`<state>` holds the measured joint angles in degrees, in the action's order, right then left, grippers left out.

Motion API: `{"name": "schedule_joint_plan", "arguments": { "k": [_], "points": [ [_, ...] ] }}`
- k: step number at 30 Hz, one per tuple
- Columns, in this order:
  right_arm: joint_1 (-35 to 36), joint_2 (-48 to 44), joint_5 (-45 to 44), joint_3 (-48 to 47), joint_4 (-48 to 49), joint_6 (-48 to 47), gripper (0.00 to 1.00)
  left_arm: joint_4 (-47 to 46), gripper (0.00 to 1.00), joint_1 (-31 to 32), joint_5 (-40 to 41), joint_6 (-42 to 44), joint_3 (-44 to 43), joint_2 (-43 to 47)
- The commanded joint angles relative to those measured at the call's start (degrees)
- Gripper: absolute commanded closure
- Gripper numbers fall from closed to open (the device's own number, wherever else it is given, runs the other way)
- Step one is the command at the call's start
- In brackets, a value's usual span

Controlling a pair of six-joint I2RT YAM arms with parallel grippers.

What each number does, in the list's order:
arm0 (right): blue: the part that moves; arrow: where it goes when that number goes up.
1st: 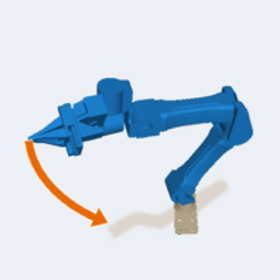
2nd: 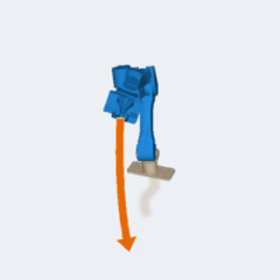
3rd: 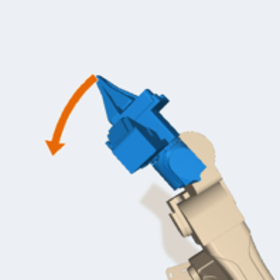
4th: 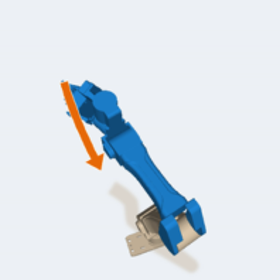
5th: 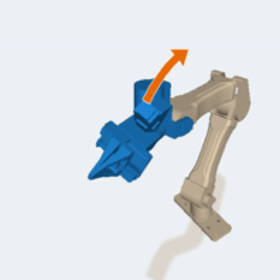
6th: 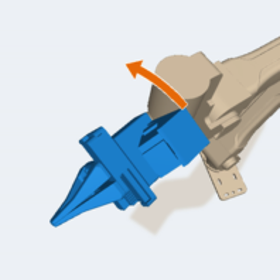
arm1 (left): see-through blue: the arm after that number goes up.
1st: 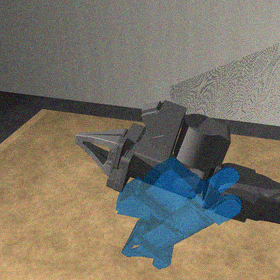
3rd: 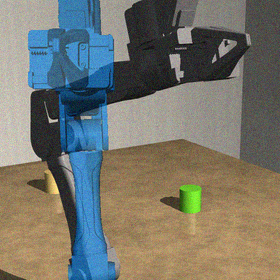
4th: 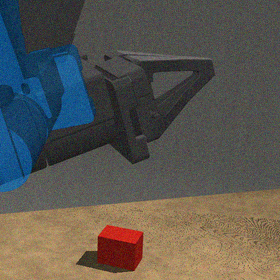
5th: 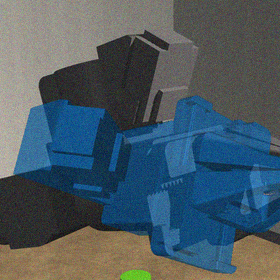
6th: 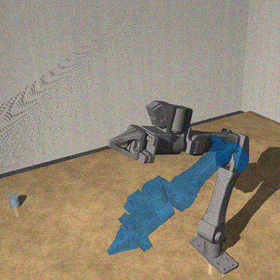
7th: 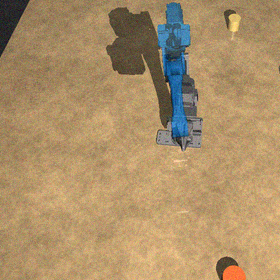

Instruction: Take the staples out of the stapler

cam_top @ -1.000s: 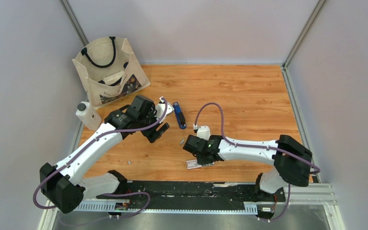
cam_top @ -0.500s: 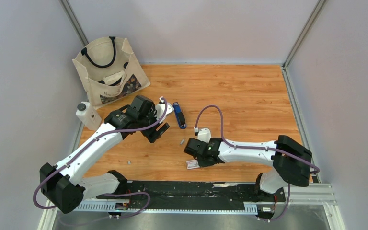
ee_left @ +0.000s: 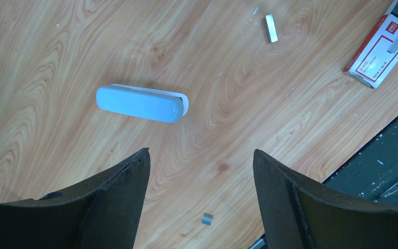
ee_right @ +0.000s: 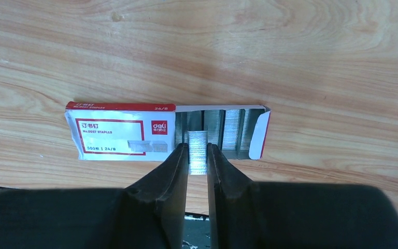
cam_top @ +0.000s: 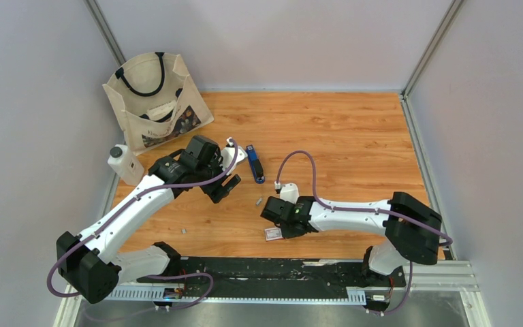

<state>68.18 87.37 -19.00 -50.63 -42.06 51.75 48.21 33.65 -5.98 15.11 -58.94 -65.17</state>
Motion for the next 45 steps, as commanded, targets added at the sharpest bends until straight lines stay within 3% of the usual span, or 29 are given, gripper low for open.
{"name": "schedule_joint_plan", "arguments": {
  "k": [1,7,14,19,27,33,45],
  "points": [
    [0.4,1.0,-0.2,-1.7,1.7,-0.9,0.77,-0.3,0.2,-0.3,-0.4,0.2,0.1,0.0],
    [0.1,1.0,-0.8,-1.6,1.7,-1.1,0.62,-0.4,0.2,-0.3,-0.6,0.1,0.1,0.0],
    [0.0,0.7,-1.0,-1.8,2.1,-1.3,0.6,-0.2,0.2,-0.2,-1.0,0.0,0.2,0.1],
    [0.2,-4.4,-0.3,0.0,3.6,-1.5,0.61,-0.3,0.2,-0.3,-1.6,-0.2,0.3,-0.1],
    [0.4,-14.6,1.2,5.9,6.2,-1.6,0.77,-0.1,0.2,-0.3,-2.2,-0.3,-0.1,-0.9],
    [0.5,-13.0,6.2,8.3,8.6,-3.5,0.98,0.0,0.2,-0.2,-2.1,-0.3,-0.2,-0.9],
    [0.5,-8.7,9.6,8.0,10.5,-6.6,0.97,0.0,0.2,-0.3,-1.8,0.0,-0.4,-1.0]
  ]
}}
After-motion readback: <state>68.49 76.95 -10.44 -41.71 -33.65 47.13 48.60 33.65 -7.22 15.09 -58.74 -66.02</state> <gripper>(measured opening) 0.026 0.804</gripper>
